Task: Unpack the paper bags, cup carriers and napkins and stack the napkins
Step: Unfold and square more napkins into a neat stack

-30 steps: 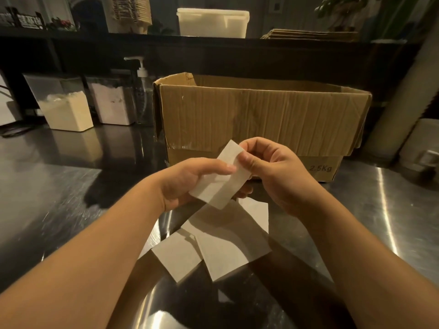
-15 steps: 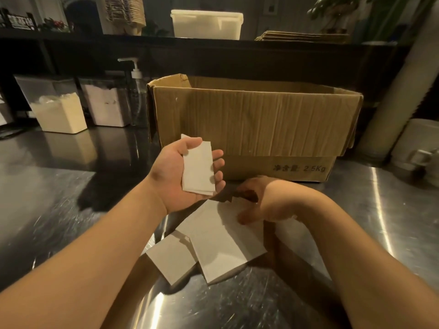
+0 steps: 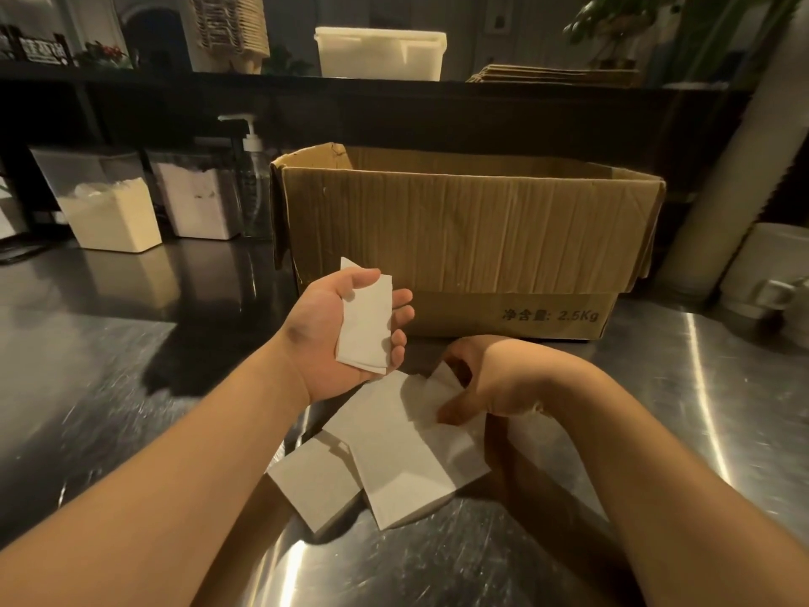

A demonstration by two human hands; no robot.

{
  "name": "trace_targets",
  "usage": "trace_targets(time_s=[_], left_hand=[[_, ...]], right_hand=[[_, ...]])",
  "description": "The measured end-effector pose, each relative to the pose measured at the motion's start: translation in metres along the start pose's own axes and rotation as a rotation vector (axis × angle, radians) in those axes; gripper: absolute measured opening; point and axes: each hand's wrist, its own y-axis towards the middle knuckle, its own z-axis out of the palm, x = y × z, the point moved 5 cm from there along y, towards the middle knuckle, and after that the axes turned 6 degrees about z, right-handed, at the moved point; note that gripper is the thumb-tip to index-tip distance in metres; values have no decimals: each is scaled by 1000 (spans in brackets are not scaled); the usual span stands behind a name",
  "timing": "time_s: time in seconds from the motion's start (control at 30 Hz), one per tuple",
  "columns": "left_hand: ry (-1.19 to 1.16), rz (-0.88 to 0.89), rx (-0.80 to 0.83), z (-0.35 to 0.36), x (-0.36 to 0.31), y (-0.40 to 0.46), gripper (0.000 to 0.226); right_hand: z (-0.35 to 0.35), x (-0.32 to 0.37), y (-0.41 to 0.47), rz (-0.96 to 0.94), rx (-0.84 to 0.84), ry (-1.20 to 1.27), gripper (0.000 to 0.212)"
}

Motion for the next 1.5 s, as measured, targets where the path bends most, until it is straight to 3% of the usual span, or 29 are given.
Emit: trace_targets(time_s=[0.2, 0.4, 0.5, 0.6, 0.67, 0.8, 0.93, 1.07, 1.17, 1.23, 1.4, 1.5], left_hand=[[18, 3, -20, -2, 2, 3, 47], [28, 3, -40, -5, 1, 3, 46], [31, 23, -77, -5, -1, 3, 47], [33, 10, -58, -2, 1, 2, 45], [31, -18, -11, 3, 4, 0, 48], [134, -51, 87, 12, 10, -3, 53], [135, -112, 227, 21, 17, -7, 68], [148, -135, 247, 23, 16, -13, 64], [82, -116, 162, 19, 10, -13, 47], [17, -61, 109, 13, 2, -11, 46], [-112, 43, 93, 5, -13, -9, 48], [-120, 85, 83, 3, -14, -7, 46]], right_hand=[[-4, -4, 1, 45, -26, 53, 47], [-21, -6, 3, -10, -227, 74, 8], [-28, -11, -1, -117, -250, 344, 10], [-32, -2, -18, -323, -68, 790, 17], [-33, 6, -25, -437, 7, 918, 24], [-29, 13, -21, -427, -188, 830, 18], [-24, 13, -15, -345, -327, 886, 13], [-23, 14, -12, -316, -420, 995, 13], [-30, 6, -12, -217, -582, 866, 15], [-34, 3, -13, -153, -592, 699, 13], [-7, 26, -15, -164, -223, 229, 1], [12, 51, -24, -258, -172, 104, 11]])
